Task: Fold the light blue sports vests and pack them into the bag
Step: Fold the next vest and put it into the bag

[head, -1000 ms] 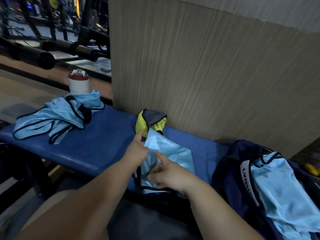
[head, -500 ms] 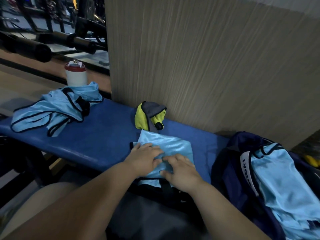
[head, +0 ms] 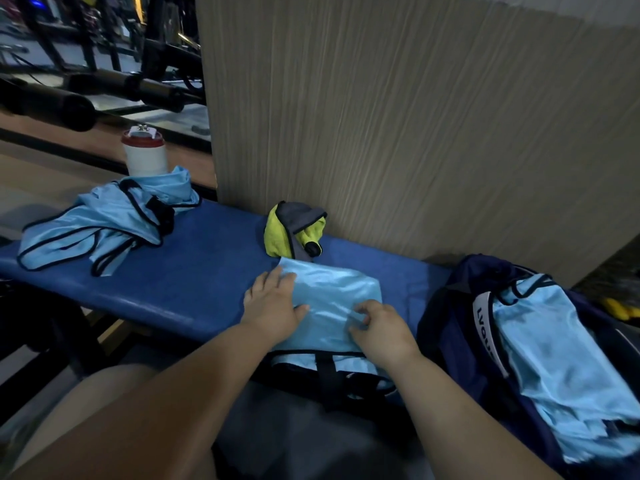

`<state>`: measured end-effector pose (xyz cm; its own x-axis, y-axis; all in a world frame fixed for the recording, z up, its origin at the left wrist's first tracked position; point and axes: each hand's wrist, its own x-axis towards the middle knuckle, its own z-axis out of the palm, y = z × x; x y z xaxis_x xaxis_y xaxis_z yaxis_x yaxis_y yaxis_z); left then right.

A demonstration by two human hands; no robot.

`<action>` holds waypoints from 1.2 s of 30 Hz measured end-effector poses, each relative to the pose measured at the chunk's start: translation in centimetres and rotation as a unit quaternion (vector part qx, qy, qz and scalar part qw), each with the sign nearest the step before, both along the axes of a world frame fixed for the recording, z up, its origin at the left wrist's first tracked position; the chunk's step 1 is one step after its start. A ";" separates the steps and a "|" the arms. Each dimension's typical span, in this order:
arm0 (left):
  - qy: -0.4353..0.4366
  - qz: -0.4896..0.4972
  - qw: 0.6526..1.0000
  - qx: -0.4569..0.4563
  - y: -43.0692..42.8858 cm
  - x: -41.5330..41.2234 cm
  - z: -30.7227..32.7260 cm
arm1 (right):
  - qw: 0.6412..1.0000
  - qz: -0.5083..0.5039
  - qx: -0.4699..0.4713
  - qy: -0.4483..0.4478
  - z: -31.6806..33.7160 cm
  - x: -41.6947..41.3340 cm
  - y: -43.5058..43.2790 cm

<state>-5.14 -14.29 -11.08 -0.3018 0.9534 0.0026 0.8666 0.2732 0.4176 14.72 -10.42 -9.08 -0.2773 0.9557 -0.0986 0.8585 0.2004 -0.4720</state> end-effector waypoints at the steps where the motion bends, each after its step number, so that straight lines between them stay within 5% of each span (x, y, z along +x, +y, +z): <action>1: -0.009 0.012 1.000 -0.010 0.2 0.0 0.3 | 1.000 -0.008 -0.006 -0.006 0.2 -0.1 0.1; 11: -0.229 0.086 0.969 -0.037 3.1 -0.3 2.7 | 0.992 -0.115 0.017 -0.050 0.7 -0.7 3.1; 18: -0.103 0.023 0.987 -0.121 3.1 0.5 4.8 | 0.986 -0.137 -0.089 -0.020 1.8 -1.0 4.5; 23: -0.300 0.077 0.949 -0.055 3.2 0.2 4.6 | 0.982 -0.130 -0.135 0.012 2.1 -0.4 4.5; 30: -0.478 0.027 0.871 0.107 3.7 1.3 8.0 | 0.983 -0.157 0.082 0.044 5.4 0.4 5.0; 36: -0.449 -0.046 0.858 0.246 3.6 2.2 11.3 | 0.920 -0.184 0.275 0.211 8.4 1.6 4.9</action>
